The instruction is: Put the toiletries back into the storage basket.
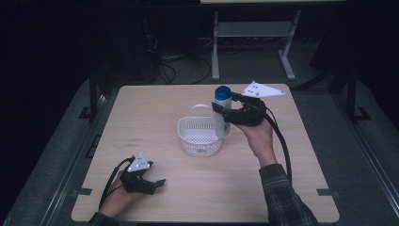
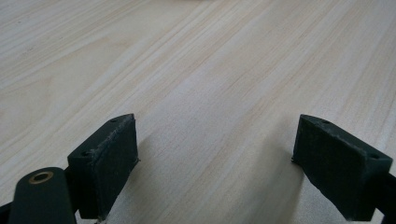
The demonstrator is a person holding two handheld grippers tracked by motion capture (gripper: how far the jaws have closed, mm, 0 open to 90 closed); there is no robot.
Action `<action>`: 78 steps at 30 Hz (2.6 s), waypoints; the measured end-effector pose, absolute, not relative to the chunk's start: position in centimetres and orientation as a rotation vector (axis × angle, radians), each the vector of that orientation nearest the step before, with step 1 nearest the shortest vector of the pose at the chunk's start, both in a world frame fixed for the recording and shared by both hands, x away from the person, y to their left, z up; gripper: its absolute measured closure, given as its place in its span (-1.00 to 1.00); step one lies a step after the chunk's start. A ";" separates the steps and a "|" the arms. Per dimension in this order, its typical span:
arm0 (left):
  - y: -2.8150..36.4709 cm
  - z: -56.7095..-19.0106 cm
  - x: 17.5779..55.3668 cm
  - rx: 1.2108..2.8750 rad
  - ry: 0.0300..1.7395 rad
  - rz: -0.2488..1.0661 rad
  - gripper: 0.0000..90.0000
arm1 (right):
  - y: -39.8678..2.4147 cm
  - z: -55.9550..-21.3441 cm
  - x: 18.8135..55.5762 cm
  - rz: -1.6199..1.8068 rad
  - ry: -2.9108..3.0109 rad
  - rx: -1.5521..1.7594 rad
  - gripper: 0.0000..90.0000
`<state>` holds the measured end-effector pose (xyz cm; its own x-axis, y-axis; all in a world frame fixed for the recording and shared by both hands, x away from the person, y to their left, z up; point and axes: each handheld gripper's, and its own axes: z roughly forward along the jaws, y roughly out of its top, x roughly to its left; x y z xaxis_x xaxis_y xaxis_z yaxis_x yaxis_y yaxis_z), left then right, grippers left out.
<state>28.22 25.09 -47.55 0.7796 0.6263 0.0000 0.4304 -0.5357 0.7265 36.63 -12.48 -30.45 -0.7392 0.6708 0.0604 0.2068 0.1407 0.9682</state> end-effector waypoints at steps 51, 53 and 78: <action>25.1 -47.5 28.2 2.232 0.768 0.335 -0.71 | -9.7 -34.9 38.0 1.559 2.155 0.873 -0.24; 25.1 -47.5 28.3 2.233 0.767 0.335 -0.71 | -9.8 -35.4 38.0 1.553 2.159 0.886 -0.24; 25.1 -47.5 28.2 2.234 0.767 0.335 -0.71 | -9.7 -37.4 37.7 1.512 2.205 0.903 -0.24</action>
<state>28.24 25.09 -47.51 0.7874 0.6165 0.0066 0.4237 -0.5489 0.7205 37.69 -9.72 -37.44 -0.7497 0.6559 0.0884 0.3190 0.2411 0.9166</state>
